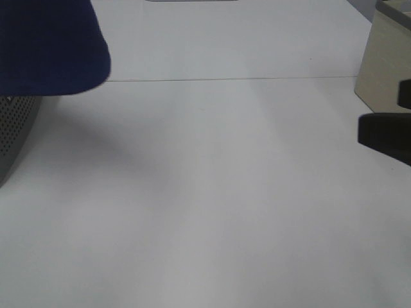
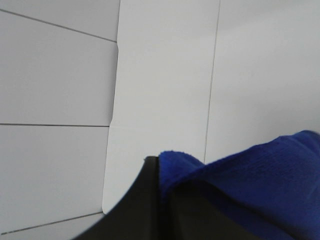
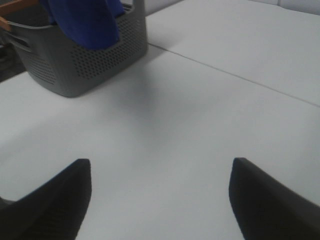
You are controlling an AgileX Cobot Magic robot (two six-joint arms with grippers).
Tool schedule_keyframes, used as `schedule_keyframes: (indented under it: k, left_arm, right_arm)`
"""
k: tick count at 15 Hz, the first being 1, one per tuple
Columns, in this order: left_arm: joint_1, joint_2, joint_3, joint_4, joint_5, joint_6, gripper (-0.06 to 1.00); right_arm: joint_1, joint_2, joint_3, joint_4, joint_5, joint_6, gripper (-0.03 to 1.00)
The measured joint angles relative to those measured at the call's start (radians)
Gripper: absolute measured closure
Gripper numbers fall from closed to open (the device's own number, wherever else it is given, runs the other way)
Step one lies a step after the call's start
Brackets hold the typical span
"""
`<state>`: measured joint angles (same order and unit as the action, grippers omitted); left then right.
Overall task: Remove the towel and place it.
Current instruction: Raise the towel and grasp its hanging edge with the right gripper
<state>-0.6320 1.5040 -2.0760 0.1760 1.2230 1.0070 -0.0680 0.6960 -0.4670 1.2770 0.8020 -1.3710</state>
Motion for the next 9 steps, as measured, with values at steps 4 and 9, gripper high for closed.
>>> schedule_keyframes:
  k: [4, 9]
  left_arm:
    - [-0.121, 0.000, 0.000, 0.000, 0.002, 0.000, 0.94]
    - [-0.166, 0.007, 0.000, 0.000, 0.005, 0.000, 0.94]
  right_arm:
    - [0.000, 0.379, -0.020, 0.418, 0.215, -0.581, 0.22]
    - [0.039, 0.690, -0.120, 0.459, 0.388, -0.726, 0.22]
